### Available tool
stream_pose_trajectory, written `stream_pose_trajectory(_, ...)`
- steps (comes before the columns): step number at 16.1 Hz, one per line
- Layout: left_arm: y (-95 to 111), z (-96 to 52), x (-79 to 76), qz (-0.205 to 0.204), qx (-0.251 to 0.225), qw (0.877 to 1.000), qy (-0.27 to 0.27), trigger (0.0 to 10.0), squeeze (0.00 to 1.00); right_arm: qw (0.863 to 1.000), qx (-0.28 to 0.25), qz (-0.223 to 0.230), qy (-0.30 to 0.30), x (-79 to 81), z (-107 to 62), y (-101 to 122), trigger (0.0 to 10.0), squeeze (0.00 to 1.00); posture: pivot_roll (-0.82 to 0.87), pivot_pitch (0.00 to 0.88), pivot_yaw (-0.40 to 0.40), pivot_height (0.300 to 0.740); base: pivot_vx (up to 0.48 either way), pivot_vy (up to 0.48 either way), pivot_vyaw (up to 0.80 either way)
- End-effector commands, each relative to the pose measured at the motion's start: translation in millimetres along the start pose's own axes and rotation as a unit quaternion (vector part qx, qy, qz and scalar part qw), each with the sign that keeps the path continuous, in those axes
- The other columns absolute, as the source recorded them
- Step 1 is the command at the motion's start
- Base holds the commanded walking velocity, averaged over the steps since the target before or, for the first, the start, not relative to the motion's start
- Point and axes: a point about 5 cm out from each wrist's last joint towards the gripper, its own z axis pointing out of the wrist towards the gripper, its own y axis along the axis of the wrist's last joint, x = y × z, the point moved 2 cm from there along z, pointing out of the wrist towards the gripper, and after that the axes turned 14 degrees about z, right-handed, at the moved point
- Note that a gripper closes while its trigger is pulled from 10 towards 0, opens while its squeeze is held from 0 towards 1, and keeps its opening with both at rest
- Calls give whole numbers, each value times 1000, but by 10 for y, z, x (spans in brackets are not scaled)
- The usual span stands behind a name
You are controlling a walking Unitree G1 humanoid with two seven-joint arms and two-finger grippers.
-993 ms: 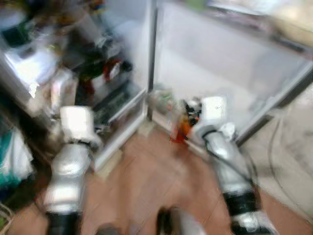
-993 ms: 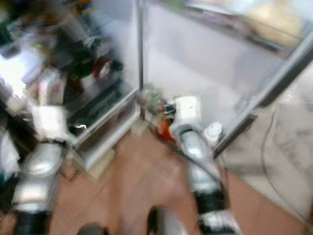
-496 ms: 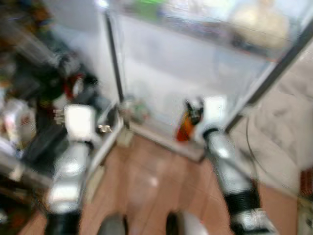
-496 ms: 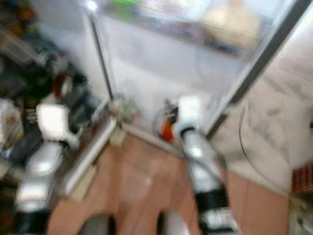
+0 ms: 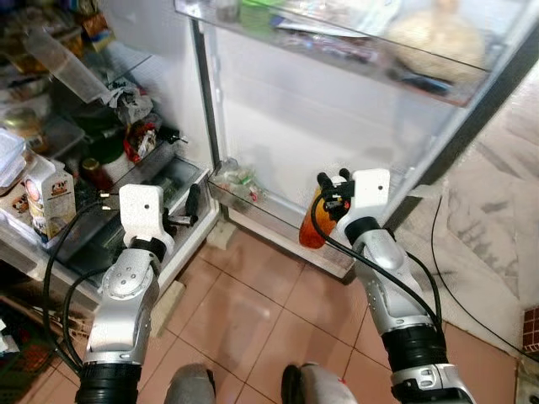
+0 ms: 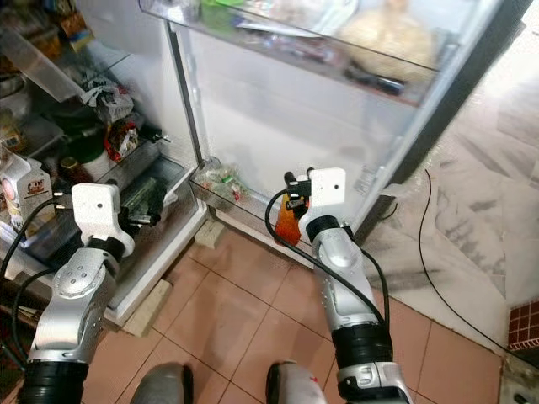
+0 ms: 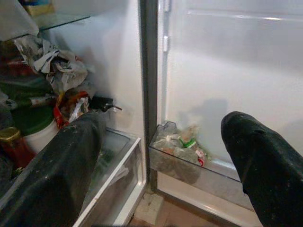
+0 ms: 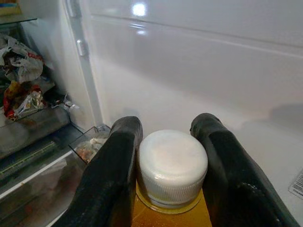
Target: Restocking fridge
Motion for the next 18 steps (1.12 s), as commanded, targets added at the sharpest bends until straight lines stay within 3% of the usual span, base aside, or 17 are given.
stream_pose_trajectory(1,-34,-2,-4,5,10,1000,1,10000,0,1000,-16,3,7,11,4,74,10000,0,89,139,-47,740,0,0,0)
stream_pose_trajectory(8,-36,4,24,10,15,1000,17,10000,0,1000,-17,10,17,37,10,80,10000,0,90,143,-48,666,0,0,0)
stream_pose_trajectory(18,-2,9,87,7,4,999,37,10000,0,999,-21,11,41,92,4,99,10000,0,87,148,-46,666,62,0,0)
